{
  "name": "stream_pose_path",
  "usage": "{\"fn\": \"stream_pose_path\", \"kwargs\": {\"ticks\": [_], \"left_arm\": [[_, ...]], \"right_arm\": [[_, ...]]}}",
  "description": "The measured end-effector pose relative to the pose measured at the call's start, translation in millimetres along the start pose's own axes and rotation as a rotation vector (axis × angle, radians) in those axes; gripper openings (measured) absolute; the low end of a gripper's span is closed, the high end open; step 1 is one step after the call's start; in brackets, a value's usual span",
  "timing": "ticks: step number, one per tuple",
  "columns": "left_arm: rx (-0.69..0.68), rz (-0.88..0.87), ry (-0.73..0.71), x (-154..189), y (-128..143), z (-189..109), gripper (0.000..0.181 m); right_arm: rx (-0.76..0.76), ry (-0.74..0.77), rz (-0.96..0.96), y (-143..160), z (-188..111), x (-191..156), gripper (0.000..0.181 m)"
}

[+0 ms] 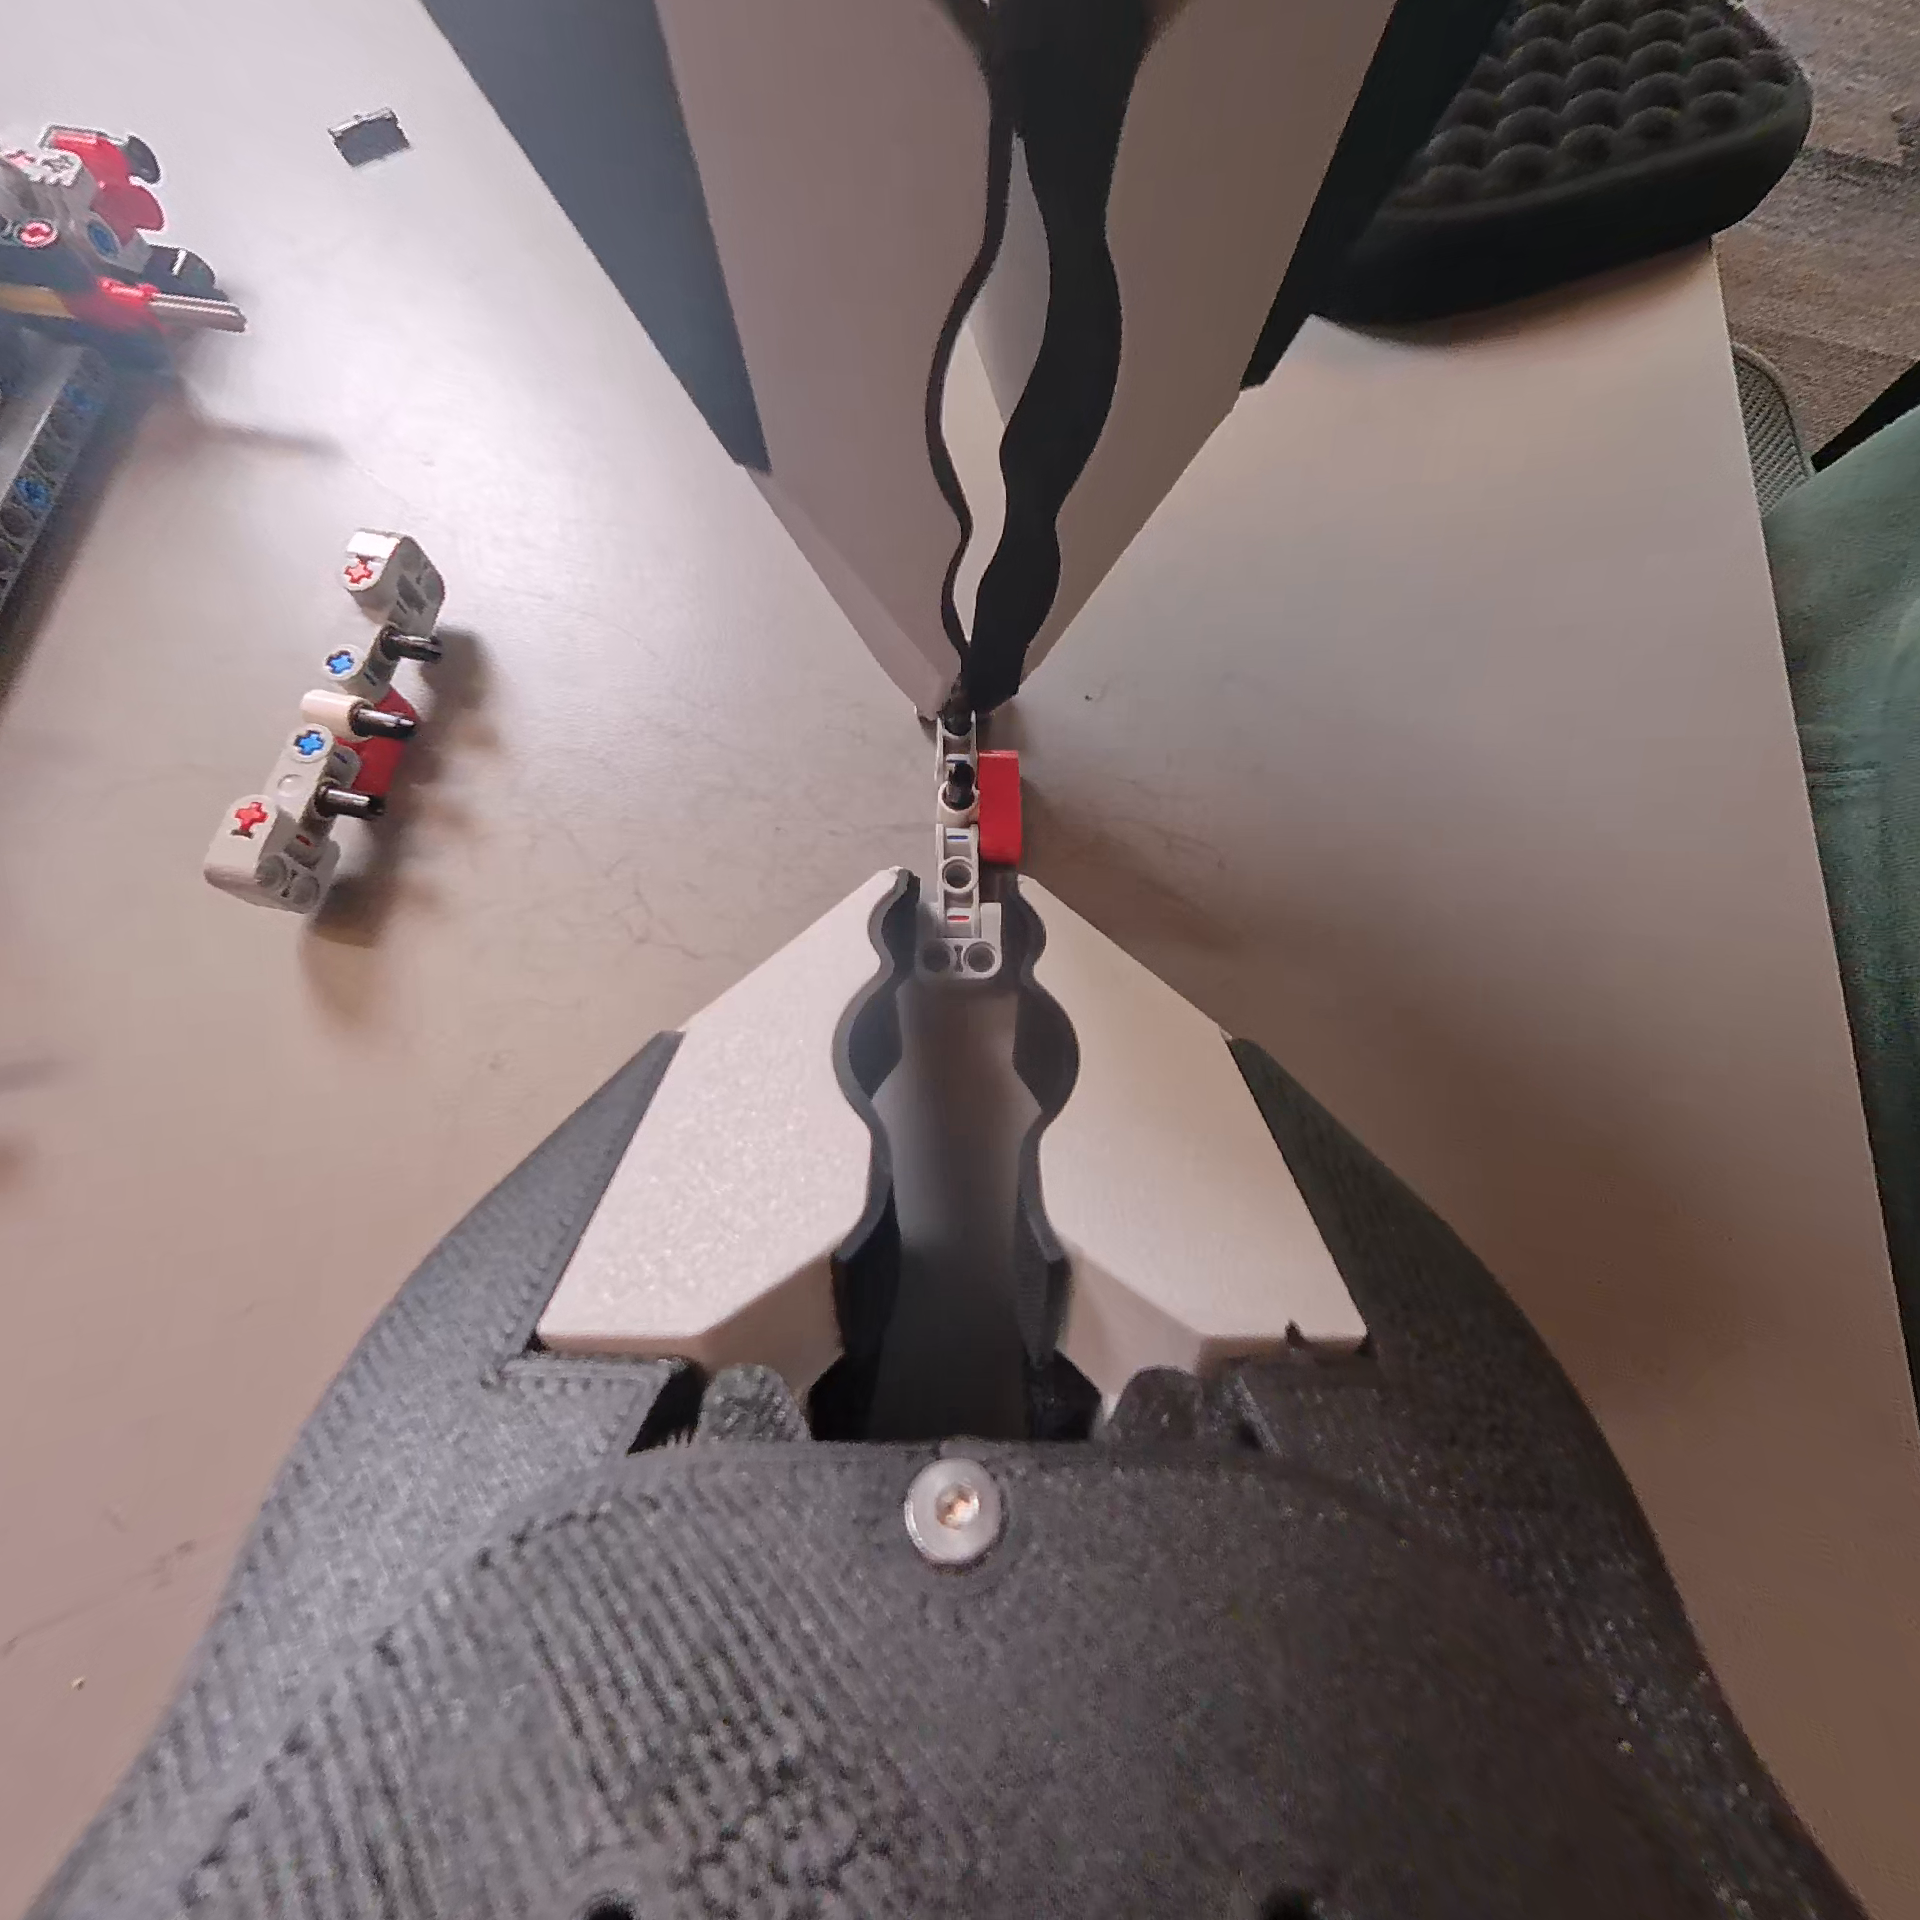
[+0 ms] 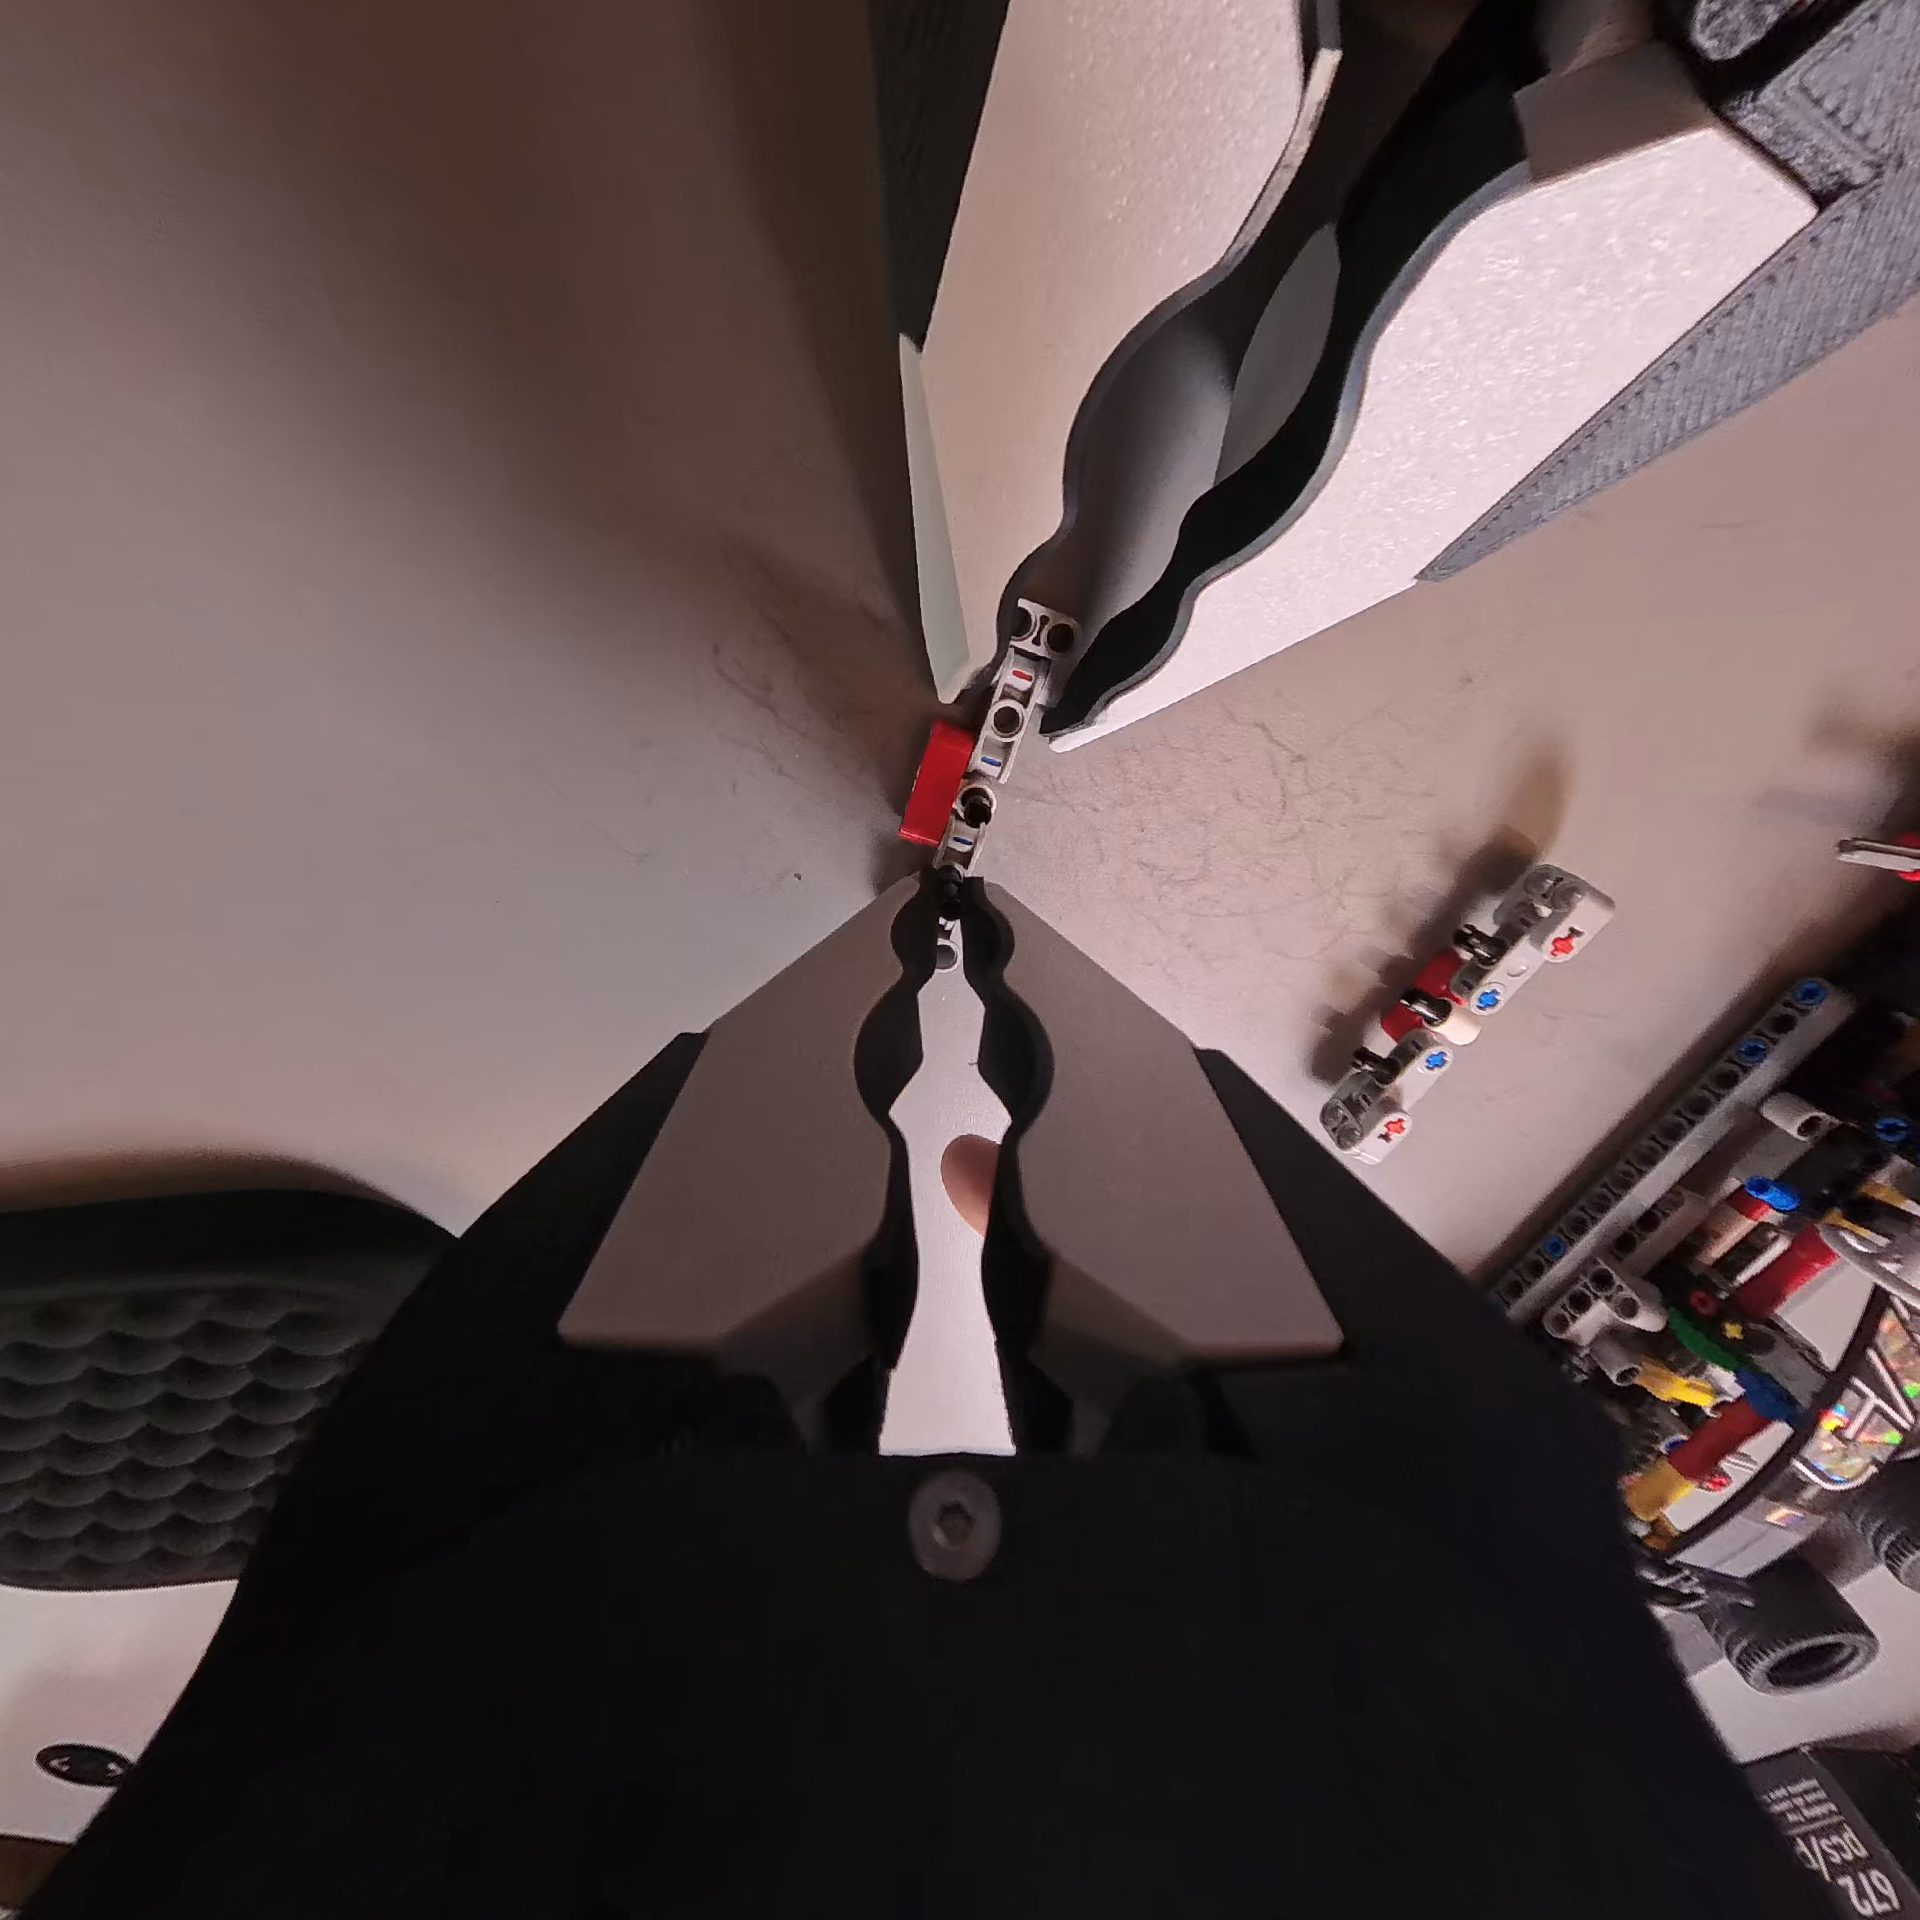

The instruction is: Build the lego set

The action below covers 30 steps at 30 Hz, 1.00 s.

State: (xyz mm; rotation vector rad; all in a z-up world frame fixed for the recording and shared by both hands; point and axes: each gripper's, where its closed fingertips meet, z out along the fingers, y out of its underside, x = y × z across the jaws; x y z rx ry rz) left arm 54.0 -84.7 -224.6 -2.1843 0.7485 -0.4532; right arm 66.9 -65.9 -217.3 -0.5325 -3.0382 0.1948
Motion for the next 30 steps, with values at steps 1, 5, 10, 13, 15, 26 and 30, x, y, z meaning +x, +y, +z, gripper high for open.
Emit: {"fn": "stream_pose_path", "kwargs": {"ticks": [1, 5, 10, 13, 15, 26, 30], "left_arm": [[0.0, -0.003, 0.003, 0.0, 0.1, 0.0, 0.014], [0.001, -0.013, 0.009, -0.2, 0.0, -0.2, 0.014], [0.001, -0.021, 0.014, -0.7, -0.1, -0.4, 0.014], [0.002, -0.036, 0.02, -1.5, -0.1, -0.6, 0.014], [0.001, -0.034, 0.018, -1.5, 0.0, -0.7, 0.014], [0.001, -0.042, 0.026, -2.1, 3.4, -4.9, 0.013], [0.001, -0.032, 0.026, -1.2, 3.3, -4.7, 0.014]], "right_arm": [[-0.001, -0.001, -0.001, 0.1, 0.0, -0.1, 0.002], [0.003, -0.008, -0.002, -0.3, 0.3, 0.2, 0.002], [0.011, -0.007, -0.014, -0.1, 0.7, 0.2, 0.002], [0.013, -0.022, -0.017, 0.0, 1.1, 0.2, 0.002], [0.004, -0.017, -0.031, -0.3, 1.4, 0.4, 0.002], [0.016, -0.033, 0.022, -1.8, 4.5, -2.0, 0.002], [0.051, -0.04, 0.067, -2.9, 3.4, -3.8, 0.003]]}}
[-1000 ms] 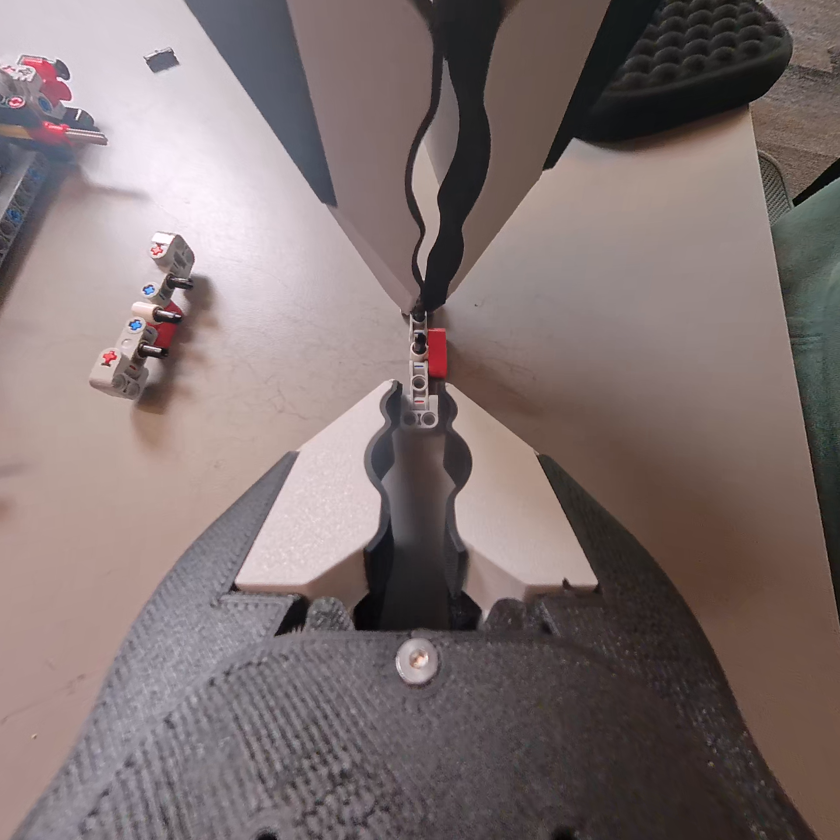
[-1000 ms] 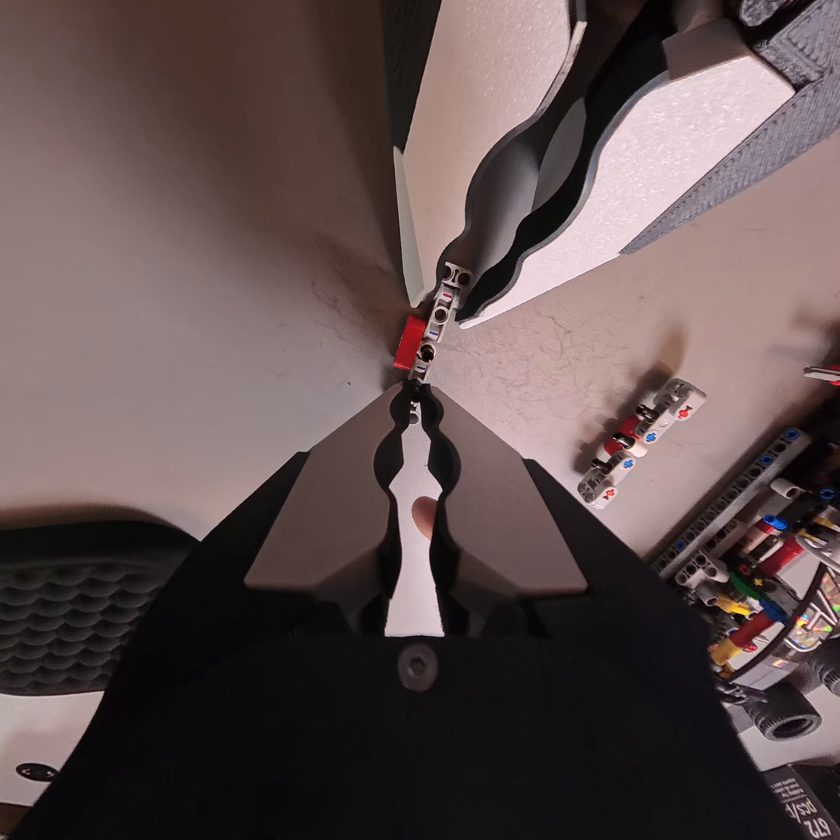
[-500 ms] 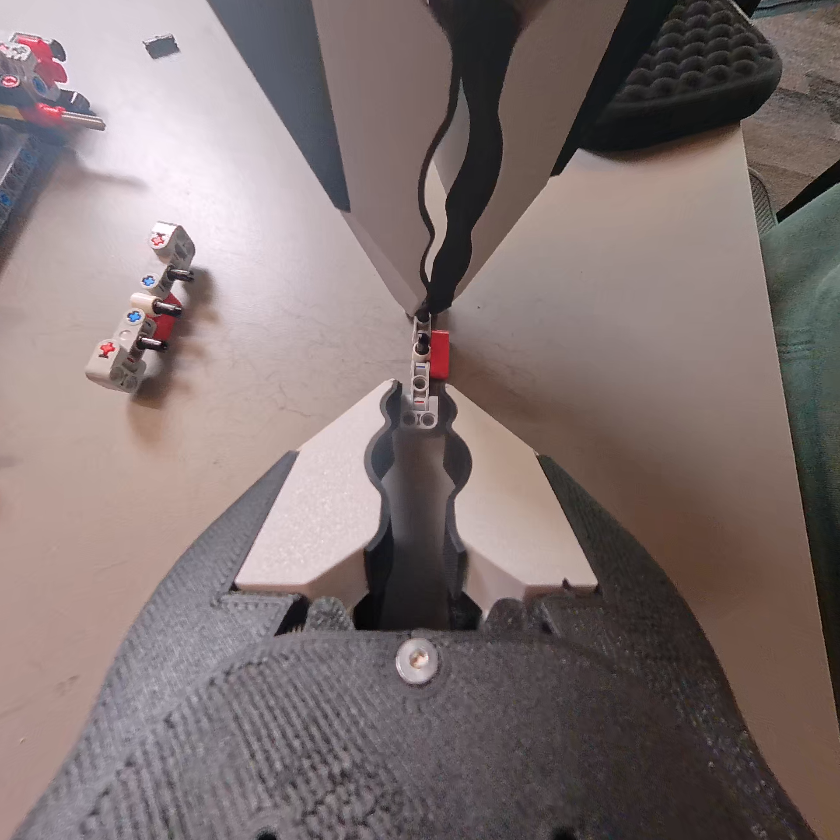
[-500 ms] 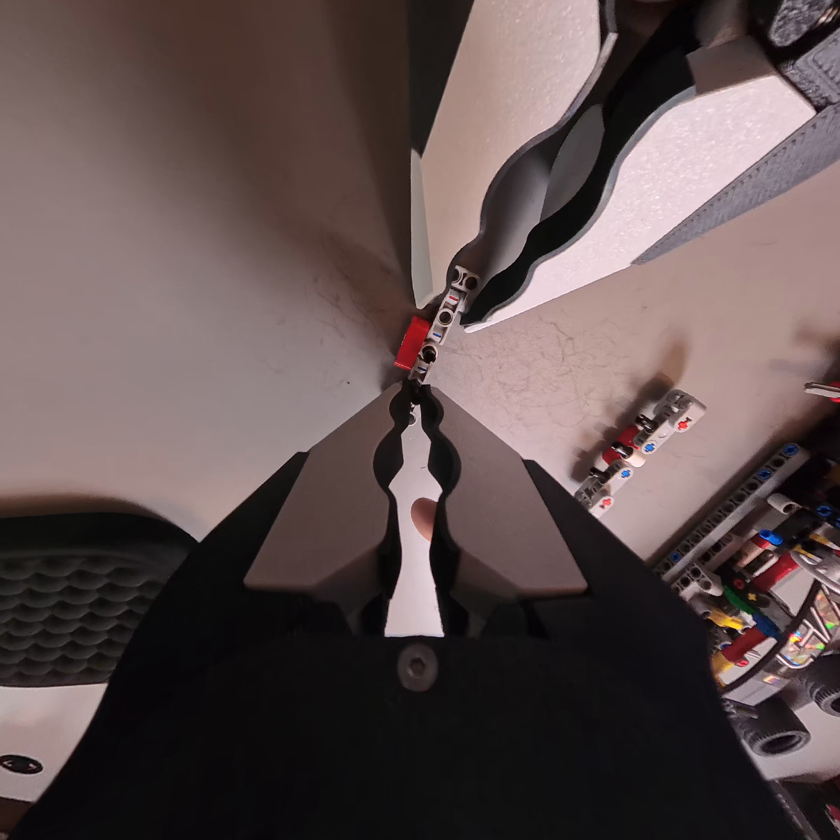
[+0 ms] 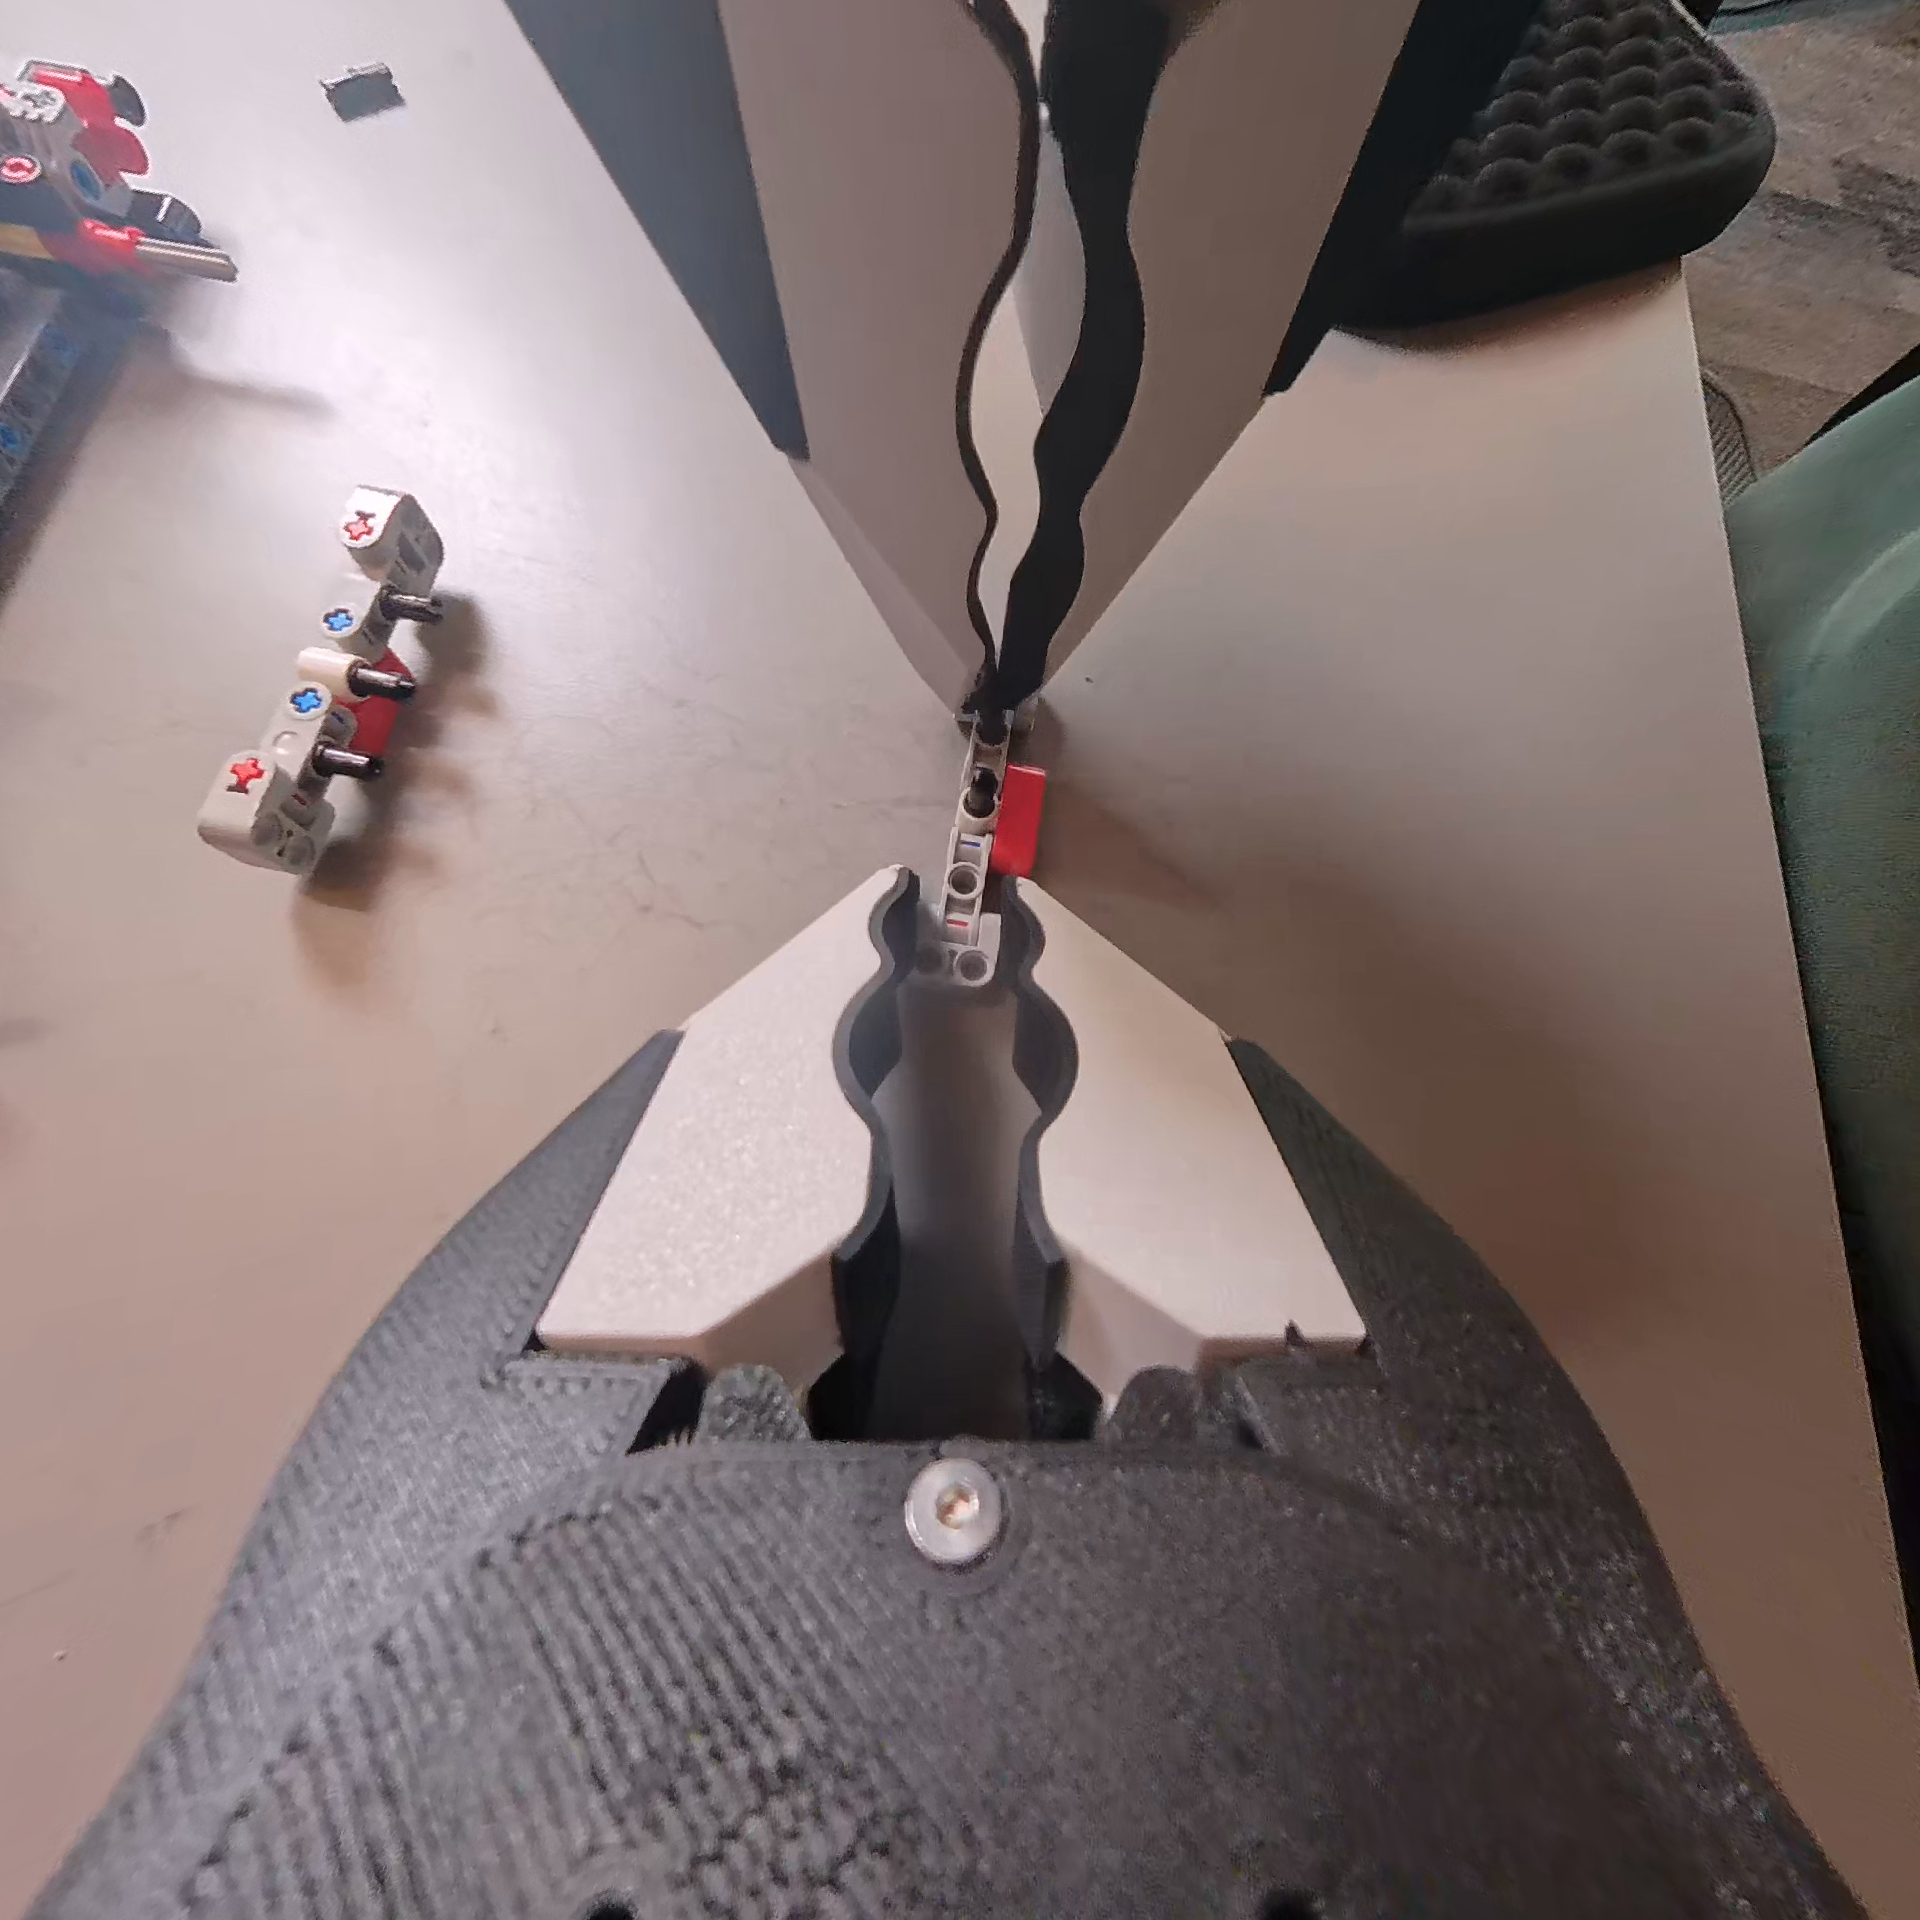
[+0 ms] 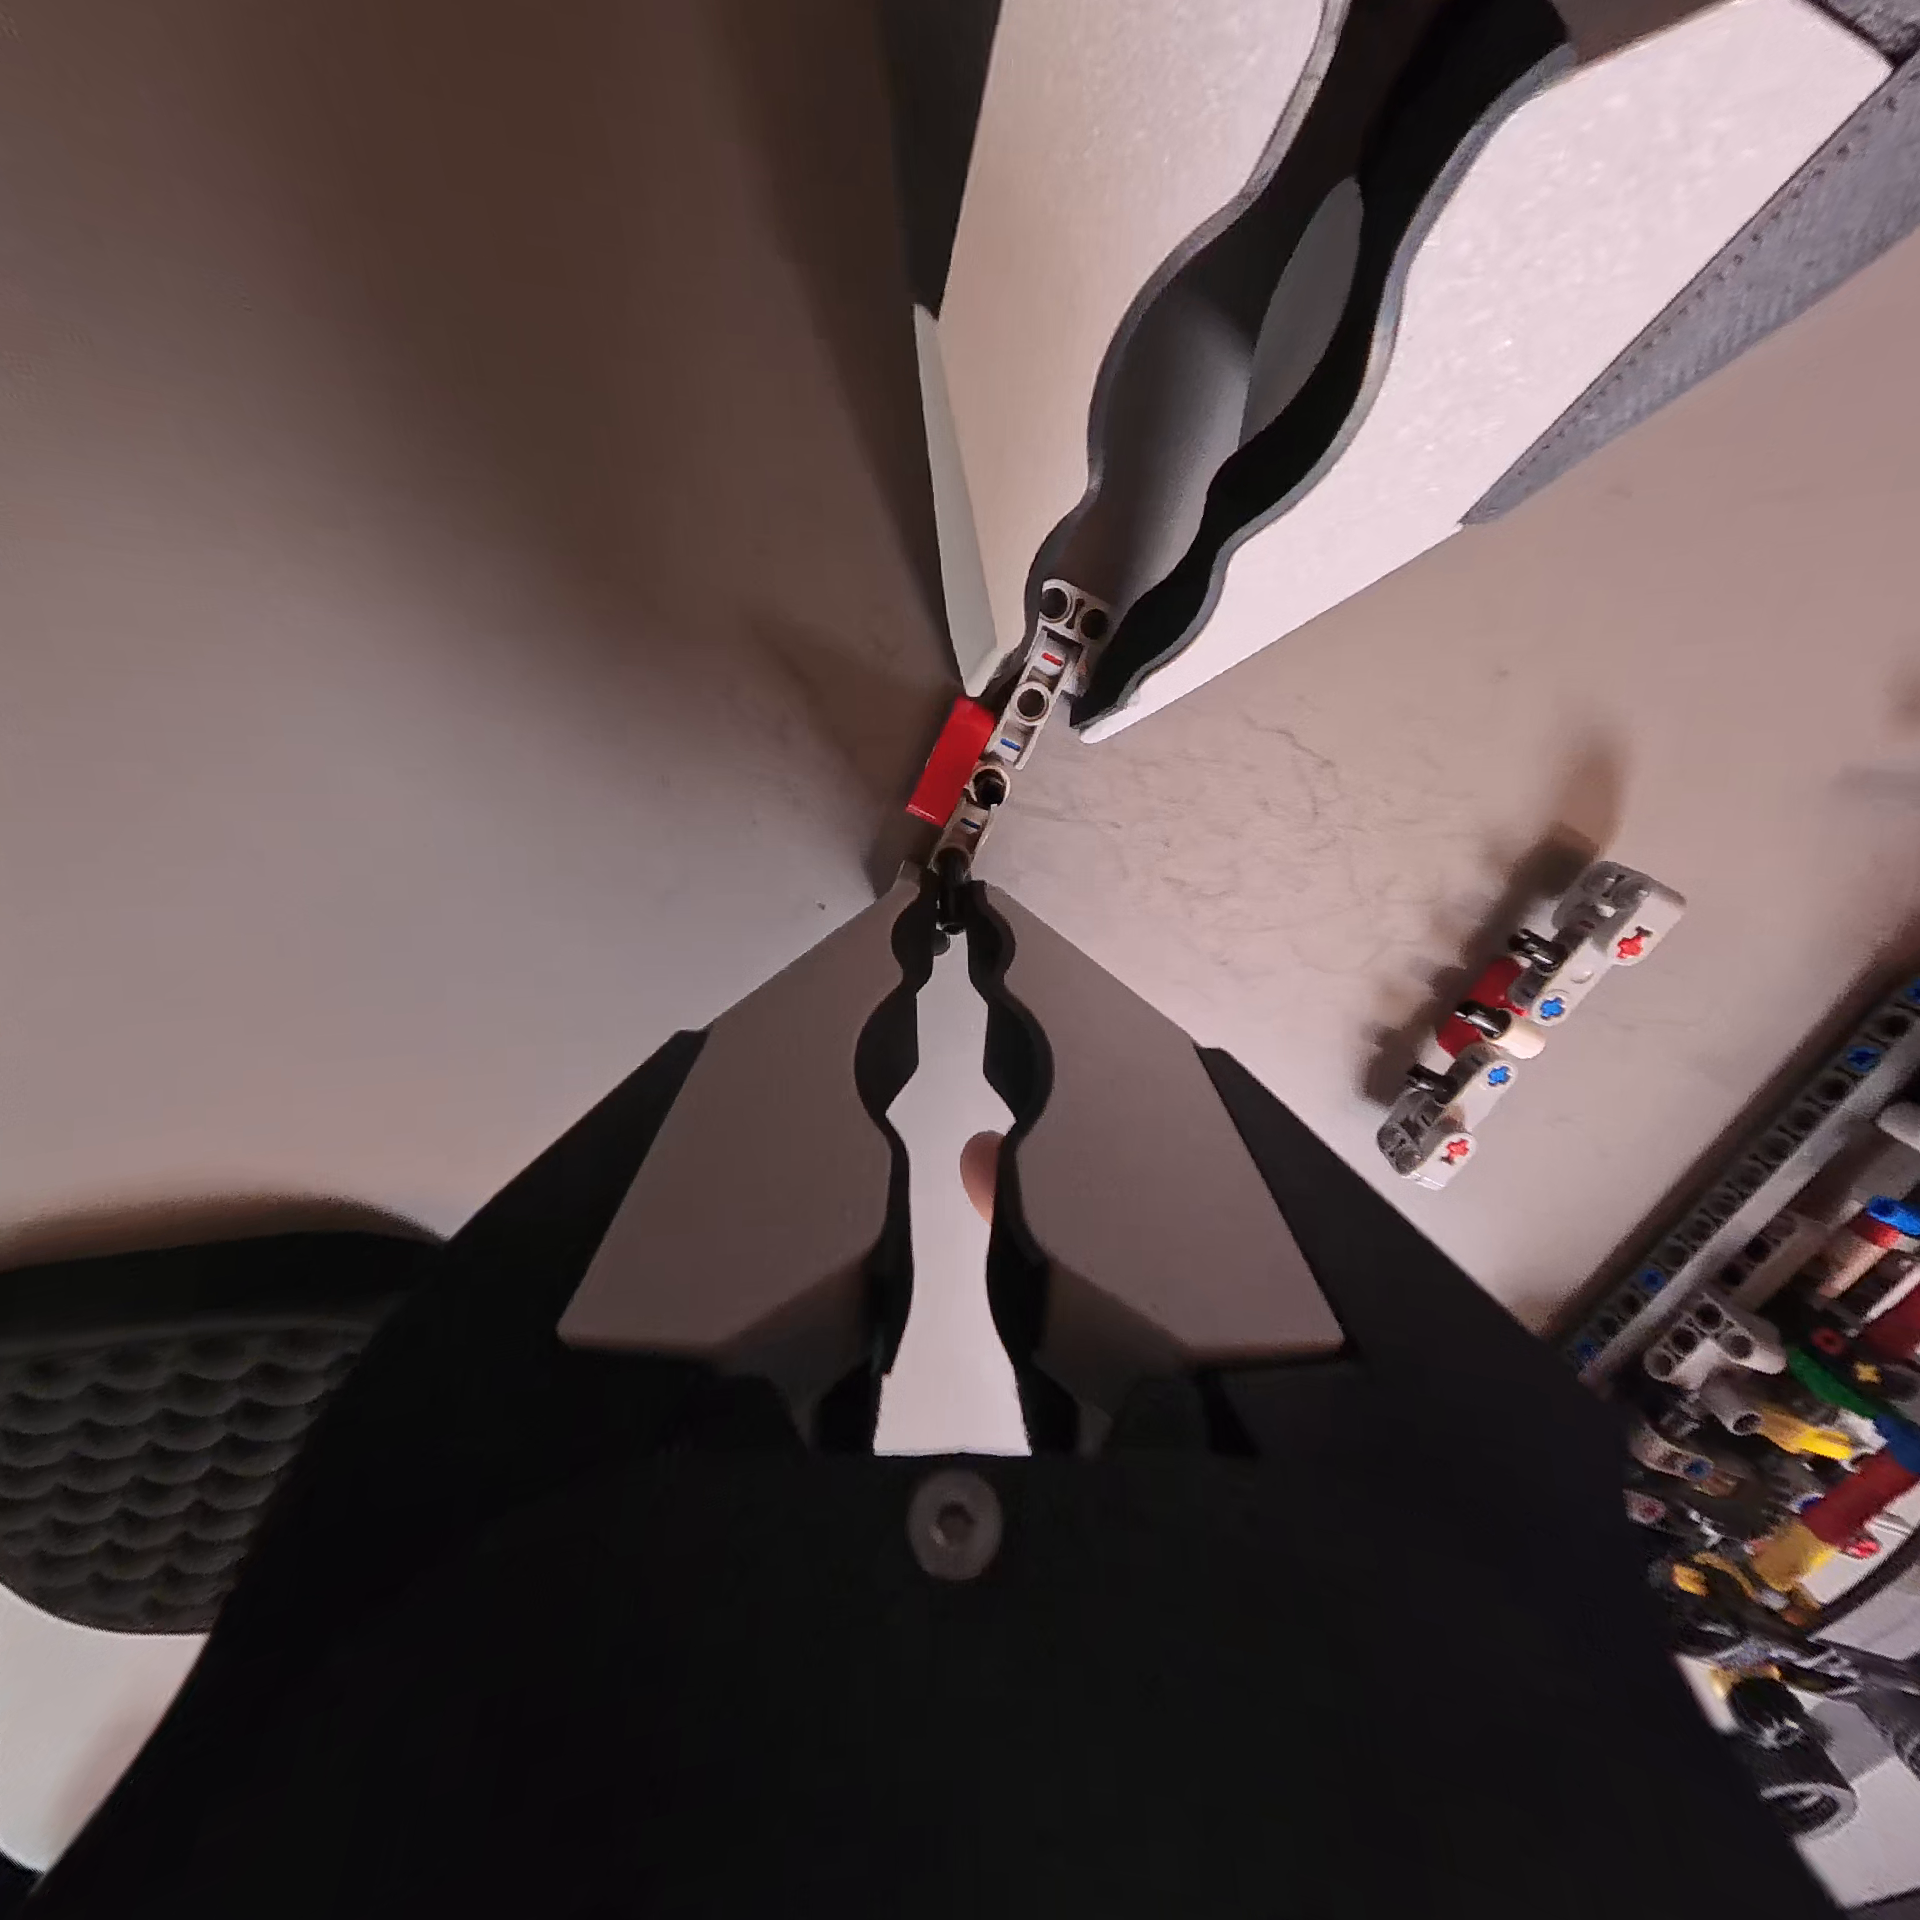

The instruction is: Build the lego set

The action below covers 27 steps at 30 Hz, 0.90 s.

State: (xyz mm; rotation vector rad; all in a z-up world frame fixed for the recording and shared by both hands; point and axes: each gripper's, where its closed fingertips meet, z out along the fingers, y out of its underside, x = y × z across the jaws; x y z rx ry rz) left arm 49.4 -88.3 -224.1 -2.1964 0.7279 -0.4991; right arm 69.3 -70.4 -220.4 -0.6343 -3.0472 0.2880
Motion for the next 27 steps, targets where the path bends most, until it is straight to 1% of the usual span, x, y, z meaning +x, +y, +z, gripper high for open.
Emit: {"fn": "stream_pose_path", "kwargs": {"ticks": [3, 5, 7, 9, 12, 14, 17, 20, 23, 27], "left_arm": [[0.007, -0.021, 0.008, -1.0, -0.8, -0.8, 0.014], [0.016, -0.024, 0.001, -2.2, -1.7, -1.7, 0.014], [0.045, -0.025, 0.008, -1.3, -4.7, -4.9, 0.014], [0.104, -0.038, 0.032, 1.0, -11.8, -11.1, 0.022], [0.243, -0.093, 0.136, 13.9, -33.4, -23.7, 0.022], [0.299, -0.141, 0.199, 20.4, -42.6, -28.4, 0.022], [0.332, -0.172, 0.262, 28.5, -47.5, -30.4, 0.017], [0.381, -0.175, 0.326, 37.6, -54.9, -36.4, 0.003], [0.421, -0.166, 0.387, 45.8, -59.7, -42.4, 0.002], [0.46, -0.133, 0.424, 52.3, -63.7, -48.2, 0.002]], "right_arm": [[-0.016, 0.039, -0.013, 1.3, -2.4, 1.9, 0.003], [0.006, 0.053, -0.001, 0.2, -6.6, 0.5, 0.003], [0.035, 0.1, 0.002, -1.1, -13.2, 1.4, 0.003], [0.097, 0.16, 0.003, -8.7, -21.8, 1.6, 0.004], [0.189, 0.264, -0.018, -25.2, -34.8, -0.2, 0.004], [0.232, 0.321, -0.034, -34.6, -42.0, -2.6, 0.003], [0.274, 0.38, -0.045, -43.7, -52.6, -5.4, 0.004], [0.302, 0.423, -0.053, -47.4, -61.9, -7.8, 0.004], [0.374, 0.433, -0.057, -53.2, -69.8, -14.0, 0.004], [0.492, 0.431, -0.031, -58.9, -77.1, -21.3, 0.008]]}}
